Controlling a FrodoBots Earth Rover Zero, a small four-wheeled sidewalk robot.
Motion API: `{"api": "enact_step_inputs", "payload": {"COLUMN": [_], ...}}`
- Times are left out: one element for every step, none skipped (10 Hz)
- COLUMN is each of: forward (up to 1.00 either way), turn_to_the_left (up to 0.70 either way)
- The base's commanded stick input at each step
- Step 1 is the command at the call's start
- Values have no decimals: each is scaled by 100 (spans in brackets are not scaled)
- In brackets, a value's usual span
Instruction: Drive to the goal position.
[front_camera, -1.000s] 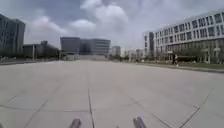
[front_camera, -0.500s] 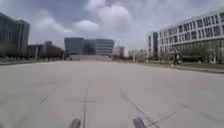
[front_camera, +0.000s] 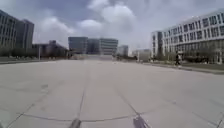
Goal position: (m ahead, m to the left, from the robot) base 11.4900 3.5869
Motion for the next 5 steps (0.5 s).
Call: {"api": "enact_step_inputs", "payload": {"forward": [100, 100, 100, 100, 100], "turn_to_the_left": [0, 0, 0, 0, 0]}}
